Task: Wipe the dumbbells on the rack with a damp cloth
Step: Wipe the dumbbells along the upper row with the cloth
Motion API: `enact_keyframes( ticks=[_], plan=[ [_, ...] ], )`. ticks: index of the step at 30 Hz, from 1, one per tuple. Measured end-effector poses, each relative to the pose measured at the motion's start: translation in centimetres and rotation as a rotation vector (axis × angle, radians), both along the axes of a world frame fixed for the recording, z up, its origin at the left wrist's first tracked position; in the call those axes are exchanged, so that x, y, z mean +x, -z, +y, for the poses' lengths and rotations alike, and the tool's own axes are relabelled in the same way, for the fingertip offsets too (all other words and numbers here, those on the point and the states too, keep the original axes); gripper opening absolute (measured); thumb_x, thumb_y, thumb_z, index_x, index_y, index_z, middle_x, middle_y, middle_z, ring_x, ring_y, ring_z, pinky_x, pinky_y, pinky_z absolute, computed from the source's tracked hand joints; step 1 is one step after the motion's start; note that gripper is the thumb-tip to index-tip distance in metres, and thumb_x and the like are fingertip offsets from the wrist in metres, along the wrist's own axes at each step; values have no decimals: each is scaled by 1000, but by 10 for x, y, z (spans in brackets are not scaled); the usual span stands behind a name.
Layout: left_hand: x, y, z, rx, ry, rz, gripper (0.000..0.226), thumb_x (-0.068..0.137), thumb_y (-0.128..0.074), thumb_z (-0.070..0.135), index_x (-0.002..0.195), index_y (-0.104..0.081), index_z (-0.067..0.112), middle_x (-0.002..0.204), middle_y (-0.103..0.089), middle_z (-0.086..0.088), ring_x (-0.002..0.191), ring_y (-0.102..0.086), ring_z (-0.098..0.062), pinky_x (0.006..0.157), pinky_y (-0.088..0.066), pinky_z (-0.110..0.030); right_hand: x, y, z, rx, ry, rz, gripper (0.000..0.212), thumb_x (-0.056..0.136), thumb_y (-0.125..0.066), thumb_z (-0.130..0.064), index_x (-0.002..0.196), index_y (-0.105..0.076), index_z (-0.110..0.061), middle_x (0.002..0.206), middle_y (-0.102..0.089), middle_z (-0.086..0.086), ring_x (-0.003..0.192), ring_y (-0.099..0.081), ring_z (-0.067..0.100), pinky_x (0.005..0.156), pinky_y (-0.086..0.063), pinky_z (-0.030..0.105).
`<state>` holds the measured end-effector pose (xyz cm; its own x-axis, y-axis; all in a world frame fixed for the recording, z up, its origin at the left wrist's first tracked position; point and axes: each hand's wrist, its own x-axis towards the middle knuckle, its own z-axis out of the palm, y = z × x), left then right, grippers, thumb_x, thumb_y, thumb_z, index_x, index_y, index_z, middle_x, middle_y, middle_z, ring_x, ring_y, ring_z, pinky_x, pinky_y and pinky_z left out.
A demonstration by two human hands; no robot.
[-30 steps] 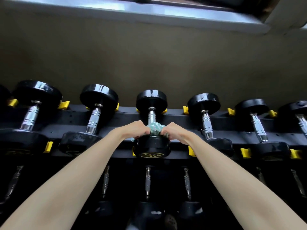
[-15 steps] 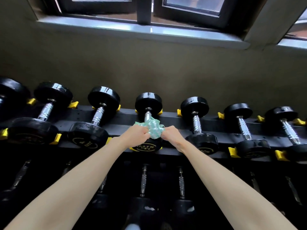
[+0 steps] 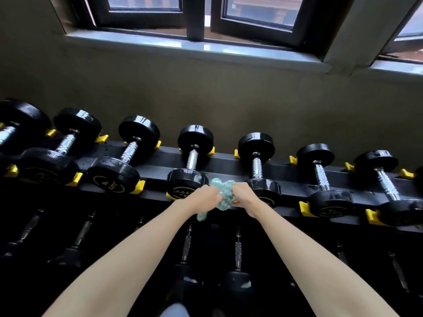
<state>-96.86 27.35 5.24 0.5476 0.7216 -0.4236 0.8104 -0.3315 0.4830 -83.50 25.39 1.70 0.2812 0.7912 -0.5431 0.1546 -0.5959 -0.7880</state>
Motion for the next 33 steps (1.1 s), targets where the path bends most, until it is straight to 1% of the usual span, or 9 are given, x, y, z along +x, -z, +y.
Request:
enact_keyframes(
  ticks=[3,9,15,18,20,23,26,30,33],
  plan=[
    [16,-2,0,-51,-82,-100,36,92,-36,10,57,-26,11,62,-32,-4,63,-32,-21,59,-25,-32,9,-12,1,37,68,26,27,85,-35,-4,88,-61,-11,85,-61,10,74,-58,22,66,-52,30],
    [24,-24,41,5,-304,-305,33,91,-37,9,60,-26,13,63,-33,-4,67,-33,-23,57,-22,-34,19,-39,29,110,202,144,21,92,-39,-6,96,-60,-11,92,-61,9,77,-59,19,63,-53,32],
    [15,-42,110,140,-450,-427,37,90,-40,5,55,-30,15,53,-31,-2,49,-28,-16,49,-18,-30,19,-46,85,164,246,-14,18,89,-43,-6,95,-60,-6,97,-59,16,88,-58,26,78,-57,46],
    [6,-42,151,184,-472,-399,24,88,-43,5,67,-55,7,61,-46,-7,62,-43,-25,56,-29,-29,14,-45,115,172,272,-124,9,86,-46,-9,79,-52,-11,83,-52,10,79,-52,24,82,-54,52],
    [-3,-40,181,195,-496,-418,21,88,-47,7,92,-67,6,86,-59,-13,83,-54,-29,69,-39,-29,6,-45,137,179,312,-166,10,86,-48,-12,77,-51,-11,74,-47,6,72,-46,20,80,-53,48],
    [-21,-35,217,261,-547,-430,25,89,-48,11,105,-67,9,109,-56,-15,102,-55,-31,82,-41,-30,-14,-49,170,205,309,-154,9,85,-50,-14,77,-51,-10,73,-43,7,73,-40,20,54,-45,28],
    [-47,-37,244,333,-601,-462,24,89,-49,11,106,-66,8,109,-64,-14,105,-55,-31,81,-40,-30,-42,-53,196,221,280,-72,11,82,-53,-13,77,-55,-3,80,-45,8,75,-39,19,53,-32,28],
    [-91,-43,268,376,-668,-455,24,88,-47,12,104,-66,9,102,-67,-15,103,-55,-32,78,-39,-32,-85,-51,224,232,224,77,19,85,-52,-8,66,-54,-10,78,-54,6,79,-53,22,62,-51,29],
    [-127,-41,285,381,-668,-347,25,89,-44,12,103,-63,7,100,-64,-20,102,-54,-37,78,-40,-34,-119,-43,241,300,162,-26,25,87,-48,-6,62,-43,-11,69,-47,6,72,-47,19,69,-51,36]
  ],
)
